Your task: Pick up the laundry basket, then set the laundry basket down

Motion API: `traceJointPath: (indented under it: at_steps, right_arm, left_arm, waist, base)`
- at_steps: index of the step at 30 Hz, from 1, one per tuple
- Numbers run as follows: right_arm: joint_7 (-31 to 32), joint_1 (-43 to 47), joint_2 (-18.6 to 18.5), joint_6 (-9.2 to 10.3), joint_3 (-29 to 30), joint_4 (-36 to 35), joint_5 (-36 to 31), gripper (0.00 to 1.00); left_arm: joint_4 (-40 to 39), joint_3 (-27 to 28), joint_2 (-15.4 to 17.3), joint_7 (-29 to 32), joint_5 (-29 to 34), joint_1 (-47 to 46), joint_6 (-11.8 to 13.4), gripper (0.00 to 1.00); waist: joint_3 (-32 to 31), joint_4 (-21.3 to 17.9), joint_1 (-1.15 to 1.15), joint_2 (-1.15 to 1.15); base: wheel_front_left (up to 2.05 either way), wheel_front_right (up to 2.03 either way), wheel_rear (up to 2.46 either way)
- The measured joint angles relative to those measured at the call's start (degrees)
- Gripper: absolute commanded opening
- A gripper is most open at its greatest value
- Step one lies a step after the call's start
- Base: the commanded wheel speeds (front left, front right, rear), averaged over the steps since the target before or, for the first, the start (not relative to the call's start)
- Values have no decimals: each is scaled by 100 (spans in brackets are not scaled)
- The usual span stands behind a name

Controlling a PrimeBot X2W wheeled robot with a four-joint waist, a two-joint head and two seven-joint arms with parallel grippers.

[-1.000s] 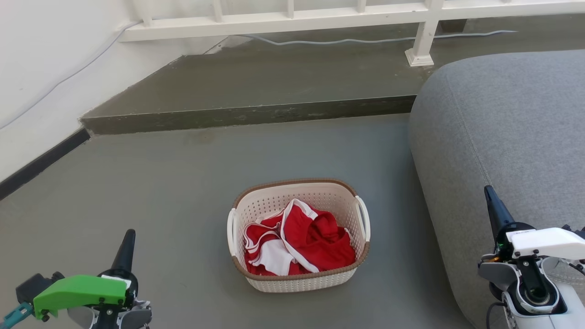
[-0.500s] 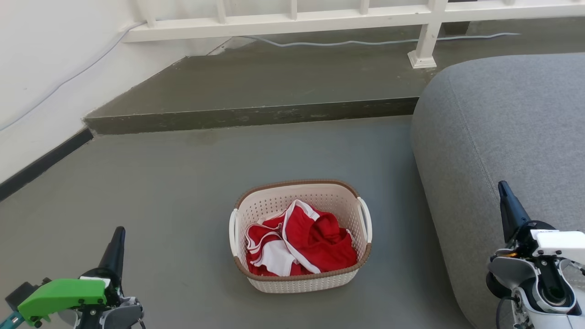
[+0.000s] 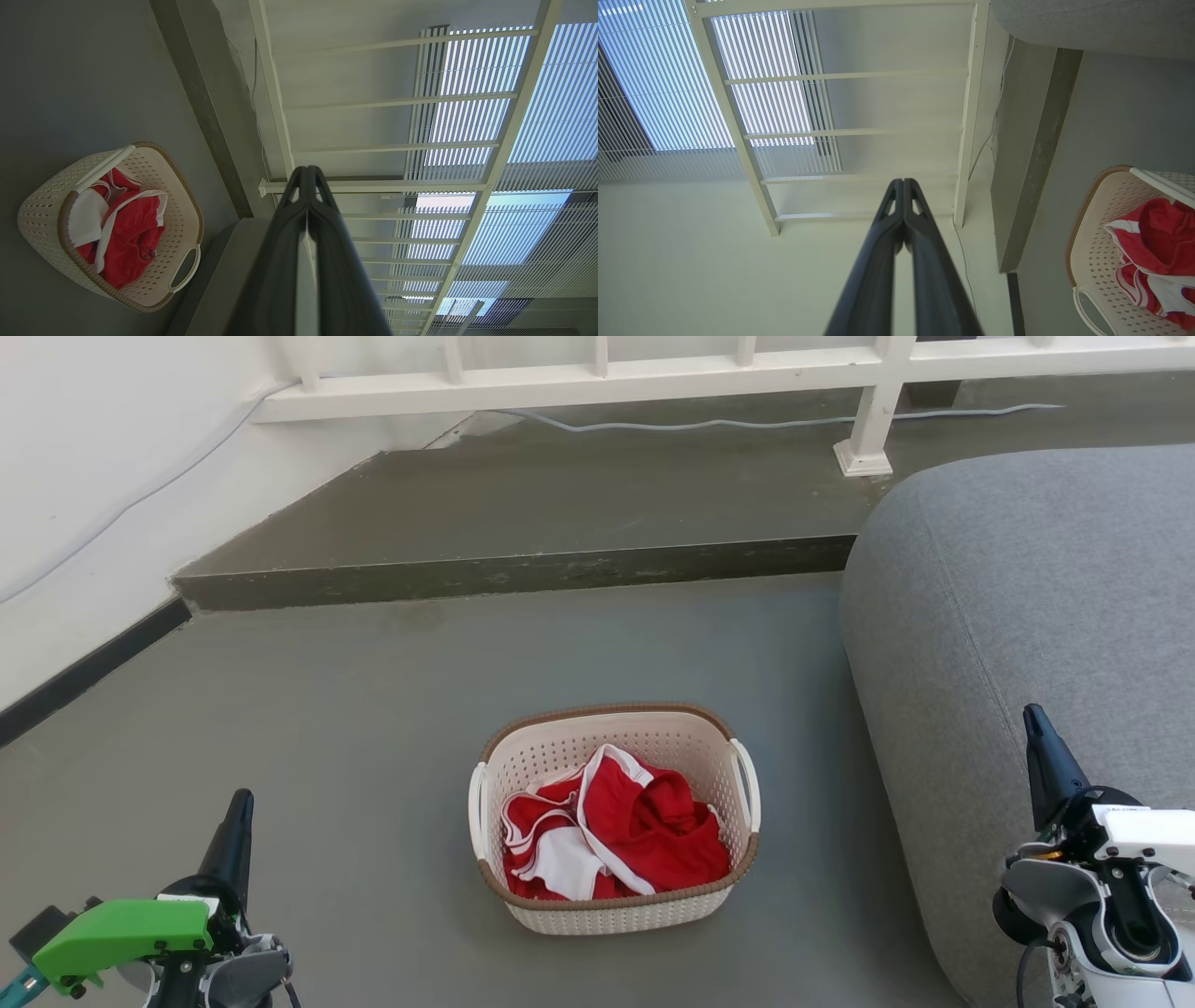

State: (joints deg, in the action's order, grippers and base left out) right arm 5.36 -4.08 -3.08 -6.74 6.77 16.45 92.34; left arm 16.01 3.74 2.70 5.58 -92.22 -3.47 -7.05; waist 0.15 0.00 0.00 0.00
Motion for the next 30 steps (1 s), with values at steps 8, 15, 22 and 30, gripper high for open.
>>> traceJointPath:
  at_steps: [8, 15, 22, 30]
  right_arm:
    - [0, -1, 1, 0, 2, -1, 0, 0]
    - [0, -1, 3, 0, 3, -2, 0, 0]
    - [0, -1, 5, -5, 4, -3, 0, 0]
    - [0, -1, 9, -5, 7, -4, 0, 0]
  left_arm:
    - [0, 1, 0, 0, 0, -1, 0, 0]
    - [-1, 2, -1, 1, 0, -1, 0, 0]
    - [-1, 3, -1, 1, 0, -1, 0, 0]
    - [-2, 4, -1, 1, 0, -1, 0, 0]
  waist:
    - [0, 0, 0, 0]
    - [1, 0, 0, 0]
    - [1, 0, 0, 0]
    - [1, 0, 0, 0]
  base:
    - [0, 0, 0]
    - [0, 0, 0]
    - [0, 0, 0]
    - [0, 0, 0]
